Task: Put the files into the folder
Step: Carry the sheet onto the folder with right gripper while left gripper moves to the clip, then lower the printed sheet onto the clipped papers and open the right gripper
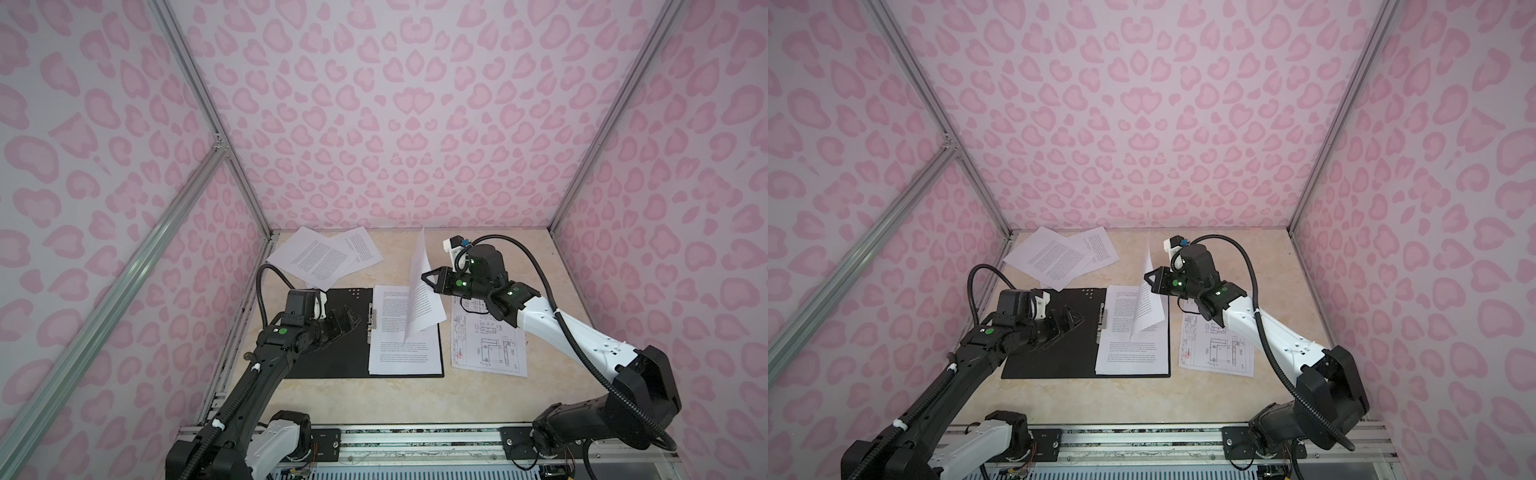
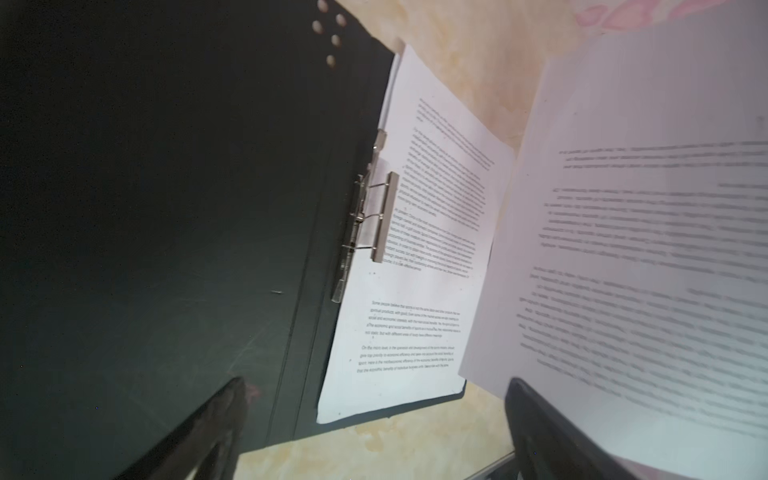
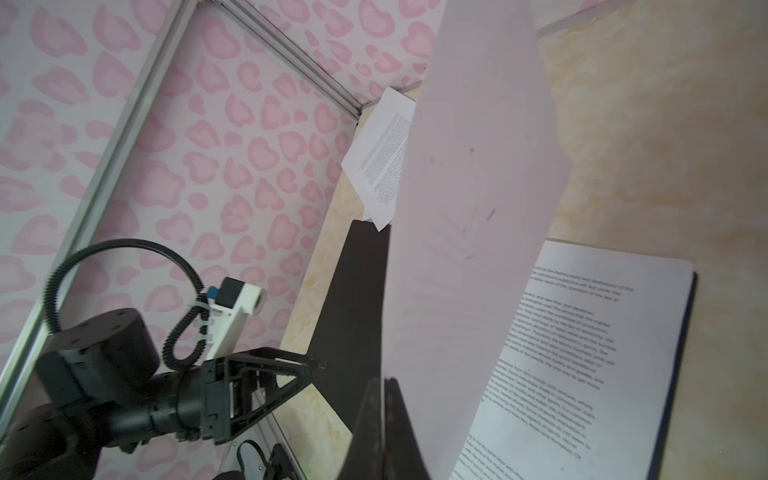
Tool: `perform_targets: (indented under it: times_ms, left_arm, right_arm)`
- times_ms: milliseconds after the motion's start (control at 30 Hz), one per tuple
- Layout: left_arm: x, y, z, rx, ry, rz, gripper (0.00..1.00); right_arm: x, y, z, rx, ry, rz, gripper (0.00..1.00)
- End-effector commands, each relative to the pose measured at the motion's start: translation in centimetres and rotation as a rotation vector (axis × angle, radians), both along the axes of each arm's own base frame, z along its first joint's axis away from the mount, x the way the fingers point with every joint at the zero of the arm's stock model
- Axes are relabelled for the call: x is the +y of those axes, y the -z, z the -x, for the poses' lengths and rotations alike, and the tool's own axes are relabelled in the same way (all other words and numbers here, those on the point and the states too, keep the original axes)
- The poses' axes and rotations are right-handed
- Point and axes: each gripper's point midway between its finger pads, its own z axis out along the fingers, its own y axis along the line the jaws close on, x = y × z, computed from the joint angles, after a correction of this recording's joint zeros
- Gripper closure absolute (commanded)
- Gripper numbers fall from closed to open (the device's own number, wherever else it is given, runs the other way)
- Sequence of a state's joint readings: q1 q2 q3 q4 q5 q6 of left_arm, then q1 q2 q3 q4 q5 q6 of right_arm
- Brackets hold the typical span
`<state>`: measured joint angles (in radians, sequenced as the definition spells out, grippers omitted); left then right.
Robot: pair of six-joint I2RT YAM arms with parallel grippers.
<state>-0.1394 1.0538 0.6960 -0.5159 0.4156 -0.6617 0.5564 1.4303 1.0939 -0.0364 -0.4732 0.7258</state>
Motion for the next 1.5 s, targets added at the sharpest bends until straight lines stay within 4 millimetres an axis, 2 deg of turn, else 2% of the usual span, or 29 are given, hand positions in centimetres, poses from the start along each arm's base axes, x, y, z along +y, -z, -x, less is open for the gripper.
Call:
perform_targets:
  times_ms: [0, 133, 200, 300, 467, 567, 700, 1000, 1467]
  left_arm:
    - [0.9, 1.8, -1.0, 0.022, -0.032, 0.009, 0.02]
    - [1.9, 5.0, -1.6, 0.096, -0.085, 0.002, 0.02]
    - [2.3, 6.1, -1.7, 0.125, -0.112, 0.003, 0.03]
    - [2.8, 6.8, -1.8, 0.135, -0.145, -0.007, 0.02]
    - [3.9, 8.2, -1.3, 0.174, -0.202, -0.053, 0.02]
    - [4.3, 9.0, -0.6, 0.203, -0.221, -0.067, 0.02]
    - [4.5, 10.0, 0.6, 0.239, -0.224, -0.088, 0.02]
    - [4.7, 11.1, 1.6, 0.274, -0.244, -0.093, 0.03]
    - [4.6, 11.4, 2.1, 0.281, -0.260, -0.083, 0.02]
  right_arm:
    - [0.5, -0.4, -0.3, -0.015, -0.011, -0.066, 1.00]
    - [-0.6, 2.3, -0.6, 0.018, 0.008, -0.104, 1.00]
    - [-1.8, 4.8, -0.8, 0.050, 0.037, -0.081, 1.00]
    - [-2.8, 7.6, -0.8, 0.076, 0.057, -0.069, 1.00]
    - [-4.0, 13.6, -0.5, 0.111, 0.100, 0.010, 1.00]
    - [-3.6, 16.0, -0.6, 0.148, 0.098, 0.001, 1.00]
    - [-3.2, 17.4, -0.5, 0.170, 0.105, 0.004, 1.00]
    - [-2.9, 18.4, 0.4, 0.193, 0.145, 0.025, 1.00]
    - [-2.5, 18.5, 2.2, 0.213, 0.246, 0.004, 1.00]
